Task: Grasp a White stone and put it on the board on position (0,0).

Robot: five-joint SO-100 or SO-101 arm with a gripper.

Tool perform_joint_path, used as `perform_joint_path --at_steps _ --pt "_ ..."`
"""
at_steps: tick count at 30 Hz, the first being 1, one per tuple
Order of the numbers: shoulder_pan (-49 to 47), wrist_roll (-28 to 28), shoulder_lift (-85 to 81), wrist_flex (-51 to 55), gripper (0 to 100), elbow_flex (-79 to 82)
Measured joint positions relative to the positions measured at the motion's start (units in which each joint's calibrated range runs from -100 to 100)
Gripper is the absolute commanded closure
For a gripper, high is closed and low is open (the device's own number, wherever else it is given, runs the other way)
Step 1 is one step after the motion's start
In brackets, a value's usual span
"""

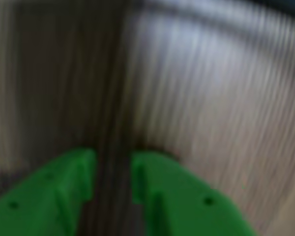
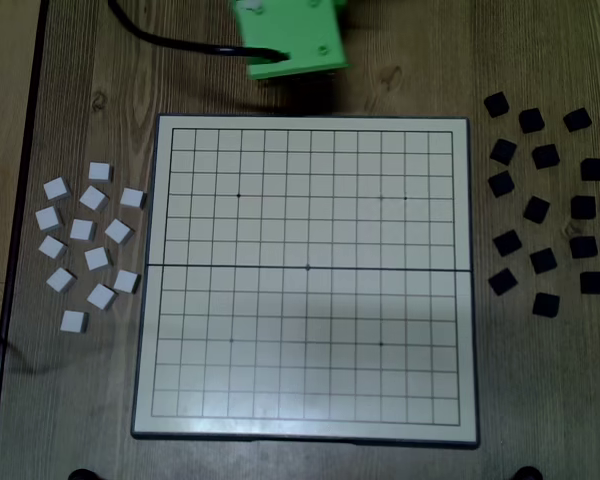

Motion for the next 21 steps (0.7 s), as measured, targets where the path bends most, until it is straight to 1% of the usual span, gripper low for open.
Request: perform_joint_path --at_steps 3,6,12,21 --pt "3.88 0.24 6.94 0.0 94 -4.56" --pt "7.33 -0.68 12.6 0.0 94 -10.73" --pt "12.94 -0.24 21.19 1.9 94 -22.44" --pt "19.3 3.71 35.98 5.08 94 -39.87"
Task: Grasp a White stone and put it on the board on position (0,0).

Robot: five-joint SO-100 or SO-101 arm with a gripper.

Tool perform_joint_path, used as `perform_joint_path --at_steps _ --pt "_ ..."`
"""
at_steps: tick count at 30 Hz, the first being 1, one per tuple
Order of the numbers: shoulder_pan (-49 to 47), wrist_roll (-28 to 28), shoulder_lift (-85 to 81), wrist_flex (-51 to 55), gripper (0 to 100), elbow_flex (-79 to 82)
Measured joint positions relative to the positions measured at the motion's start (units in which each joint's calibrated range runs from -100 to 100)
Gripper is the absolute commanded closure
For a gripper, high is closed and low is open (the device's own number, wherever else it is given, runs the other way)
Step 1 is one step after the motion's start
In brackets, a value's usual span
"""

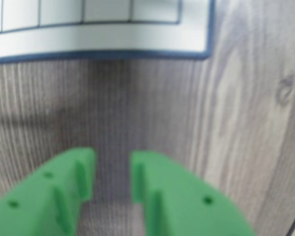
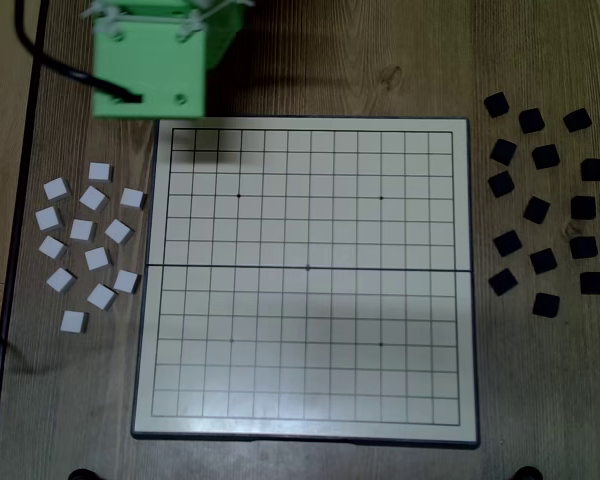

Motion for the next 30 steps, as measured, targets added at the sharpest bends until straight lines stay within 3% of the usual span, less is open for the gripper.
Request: perform_joint_path --at_steps 22,30 --pt "8.41 -0.88 18.72 17.14 94 -48.01" --pt "9.49 -2.05 21.19 16.03 94 -52.12"
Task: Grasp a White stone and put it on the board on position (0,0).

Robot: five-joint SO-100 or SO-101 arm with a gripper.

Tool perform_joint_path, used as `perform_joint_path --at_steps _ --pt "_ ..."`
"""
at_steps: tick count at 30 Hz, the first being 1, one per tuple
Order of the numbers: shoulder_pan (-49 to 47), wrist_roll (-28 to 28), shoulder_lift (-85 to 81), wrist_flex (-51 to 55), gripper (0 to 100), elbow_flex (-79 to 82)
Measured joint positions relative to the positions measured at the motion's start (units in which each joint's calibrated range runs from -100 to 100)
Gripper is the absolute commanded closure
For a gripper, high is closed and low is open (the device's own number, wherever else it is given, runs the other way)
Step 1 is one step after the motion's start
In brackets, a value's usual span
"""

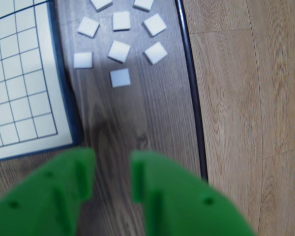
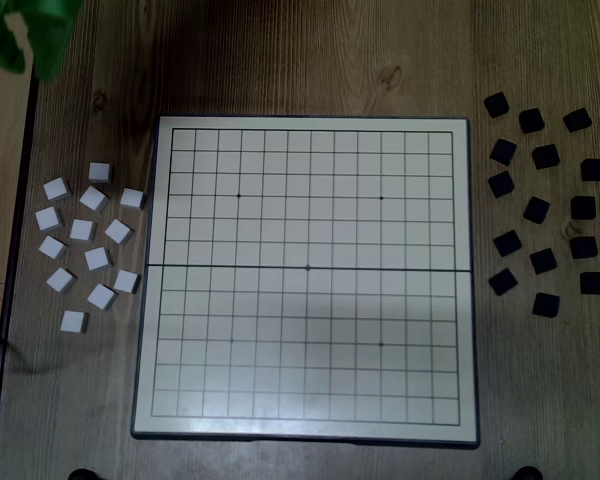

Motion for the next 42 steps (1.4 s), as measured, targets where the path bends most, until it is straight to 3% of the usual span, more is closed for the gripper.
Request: perform_joint_path --at_steps 8,20,28,42 --pt "0.0 1.17 3.11 -1.19 93 0.45" --pt "-1.94 10.74 10.96 -6.19 89 9.3" --pt "-1.94 9.62 11.14 -13.72 89 18.24" --pt "-1.94 6.2 15.98 -19.28 89 19.22"
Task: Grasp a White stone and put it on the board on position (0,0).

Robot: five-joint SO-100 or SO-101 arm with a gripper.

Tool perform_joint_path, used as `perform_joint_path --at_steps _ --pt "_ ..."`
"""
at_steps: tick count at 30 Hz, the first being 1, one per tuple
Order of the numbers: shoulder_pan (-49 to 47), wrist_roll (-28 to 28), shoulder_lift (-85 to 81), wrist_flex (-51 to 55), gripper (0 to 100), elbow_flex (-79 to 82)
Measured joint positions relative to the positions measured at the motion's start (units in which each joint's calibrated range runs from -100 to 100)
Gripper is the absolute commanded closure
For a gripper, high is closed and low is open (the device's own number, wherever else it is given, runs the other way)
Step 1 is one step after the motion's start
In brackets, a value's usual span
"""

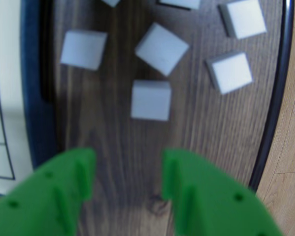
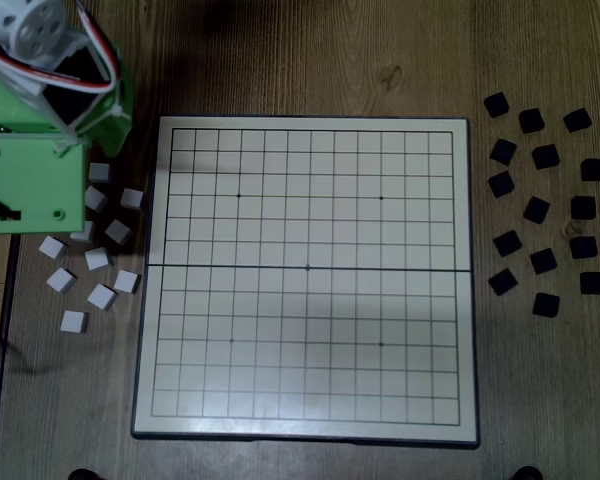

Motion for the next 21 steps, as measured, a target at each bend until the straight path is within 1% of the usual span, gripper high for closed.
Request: perform_joint_path --at_steps 21 --pt "0.32 -0.59 4.84 -6.51 88 3.04"
